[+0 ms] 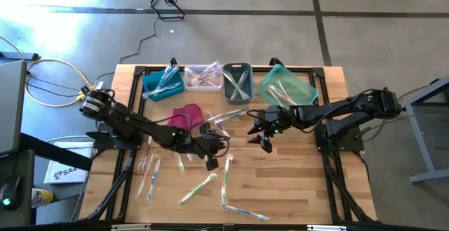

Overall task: Pick & Place Toothbrushes
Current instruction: Put the green toothbrush into the dark blue bin

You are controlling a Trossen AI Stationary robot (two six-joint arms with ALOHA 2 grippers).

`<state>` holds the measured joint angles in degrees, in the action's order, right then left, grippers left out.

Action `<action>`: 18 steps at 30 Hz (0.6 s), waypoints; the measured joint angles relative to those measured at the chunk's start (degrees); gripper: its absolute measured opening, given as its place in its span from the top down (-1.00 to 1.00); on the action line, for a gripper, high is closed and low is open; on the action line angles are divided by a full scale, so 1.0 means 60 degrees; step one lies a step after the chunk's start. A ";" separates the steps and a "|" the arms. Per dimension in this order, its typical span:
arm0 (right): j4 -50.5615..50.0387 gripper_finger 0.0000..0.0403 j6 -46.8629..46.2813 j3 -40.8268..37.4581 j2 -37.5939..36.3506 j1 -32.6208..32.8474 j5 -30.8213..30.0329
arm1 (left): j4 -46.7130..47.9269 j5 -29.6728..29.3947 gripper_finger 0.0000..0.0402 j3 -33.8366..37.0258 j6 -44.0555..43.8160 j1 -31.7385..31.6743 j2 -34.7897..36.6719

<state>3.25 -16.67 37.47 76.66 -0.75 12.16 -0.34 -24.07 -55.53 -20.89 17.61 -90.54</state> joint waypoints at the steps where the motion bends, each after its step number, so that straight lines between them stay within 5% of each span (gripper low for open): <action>1: 0.0004 0.05 -0.0003 0.0000 0.0000 0.0003 0.0000 | -0.0078 -0.0110 0.92 -0.0008 0.0190 -0.0024 0.0103; 10: 0.0069 0.05 0.0029 0.0000 0.0004 0.0000 -0.0004 | 0.0080 -0.0630 0.92 -0.0018 0.2897 -0.1245 0.1321; 18: 0.0066 0.05 0.0033 0.0000 0.0004 0.0003 -0.0004 | -0.0102 0.2660 0.92 -0.0007 0.3437 -0.3434 0.1411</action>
<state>3.64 -16.47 37.47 76.69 -0.74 12.14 -0.95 -8.11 -55.57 -0.27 -2.99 -82.07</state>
